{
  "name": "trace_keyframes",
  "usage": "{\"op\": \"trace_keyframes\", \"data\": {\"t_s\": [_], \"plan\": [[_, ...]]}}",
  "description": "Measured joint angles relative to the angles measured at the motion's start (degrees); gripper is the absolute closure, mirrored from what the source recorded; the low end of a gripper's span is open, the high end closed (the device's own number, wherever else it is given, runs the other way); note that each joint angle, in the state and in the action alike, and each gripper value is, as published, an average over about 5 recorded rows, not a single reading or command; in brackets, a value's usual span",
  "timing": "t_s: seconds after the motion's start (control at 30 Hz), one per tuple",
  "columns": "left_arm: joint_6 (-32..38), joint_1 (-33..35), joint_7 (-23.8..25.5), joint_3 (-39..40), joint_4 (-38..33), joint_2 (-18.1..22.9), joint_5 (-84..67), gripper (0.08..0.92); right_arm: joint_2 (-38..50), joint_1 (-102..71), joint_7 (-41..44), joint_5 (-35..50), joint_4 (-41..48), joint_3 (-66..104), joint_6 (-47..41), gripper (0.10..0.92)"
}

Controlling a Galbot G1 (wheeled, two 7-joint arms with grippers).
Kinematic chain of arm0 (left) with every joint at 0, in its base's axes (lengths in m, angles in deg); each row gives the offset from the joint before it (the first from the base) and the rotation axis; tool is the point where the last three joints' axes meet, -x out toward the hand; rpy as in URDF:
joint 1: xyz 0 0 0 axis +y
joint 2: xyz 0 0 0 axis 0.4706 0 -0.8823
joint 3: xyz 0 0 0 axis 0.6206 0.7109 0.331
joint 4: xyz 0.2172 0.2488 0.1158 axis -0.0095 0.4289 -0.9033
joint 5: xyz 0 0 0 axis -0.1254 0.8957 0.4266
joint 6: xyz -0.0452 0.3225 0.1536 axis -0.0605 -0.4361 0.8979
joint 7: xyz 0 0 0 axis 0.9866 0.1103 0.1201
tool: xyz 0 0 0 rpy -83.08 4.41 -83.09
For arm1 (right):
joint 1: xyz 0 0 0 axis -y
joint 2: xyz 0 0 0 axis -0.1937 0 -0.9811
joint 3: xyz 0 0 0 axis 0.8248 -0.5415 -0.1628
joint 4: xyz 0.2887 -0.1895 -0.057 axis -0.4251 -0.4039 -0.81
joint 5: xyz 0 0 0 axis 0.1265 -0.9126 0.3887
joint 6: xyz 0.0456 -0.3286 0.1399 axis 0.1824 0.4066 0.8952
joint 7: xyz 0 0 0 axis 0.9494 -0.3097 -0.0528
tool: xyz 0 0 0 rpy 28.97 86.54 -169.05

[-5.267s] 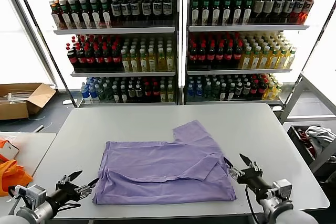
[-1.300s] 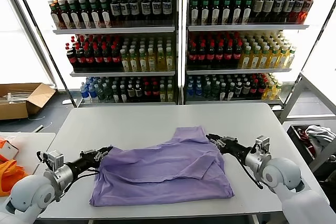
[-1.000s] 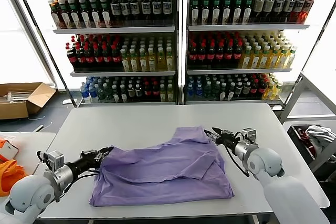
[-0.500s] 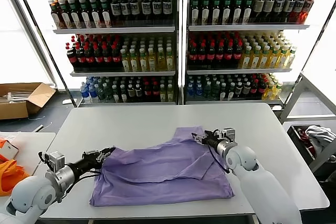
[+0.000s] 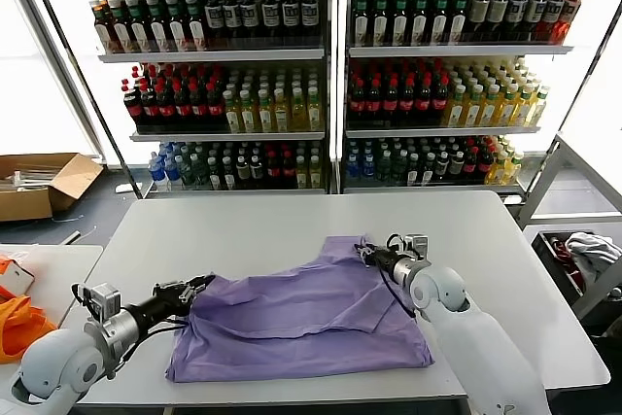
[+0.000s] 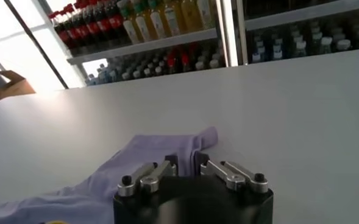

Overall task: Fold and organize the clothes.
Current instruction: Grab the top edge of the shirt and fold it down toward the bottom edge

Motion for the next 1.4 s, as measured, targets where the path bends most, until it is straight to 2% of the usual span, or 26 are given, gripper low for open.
{"op": "trace_keyframes", "data": {"t_s": [0.13, 0.87, 1.4], "plan": [[0.0, 0.1, -0.1, -0.3, -0.2, 0.1, 0.0, 0.912, 0.5, -0.5, 0.4, 1.6, -1.1, 0.6, 0.4, 0.919], [-0.5, 2.7, -1.4, -3.1, -3.1, 0.7, -0.7, 0.912, 7.1, -12.3, -0.4, 15.7, -21.0, 10.6, -0.6, 0.919], [-2.1, 11.7, -2.2, -10.3, -7.6, 2.1, -0.3, 0.912, 10.9, -33.1, 2.7, 17.0, -34.1, 23.2, -0.3, 0.919]]}}
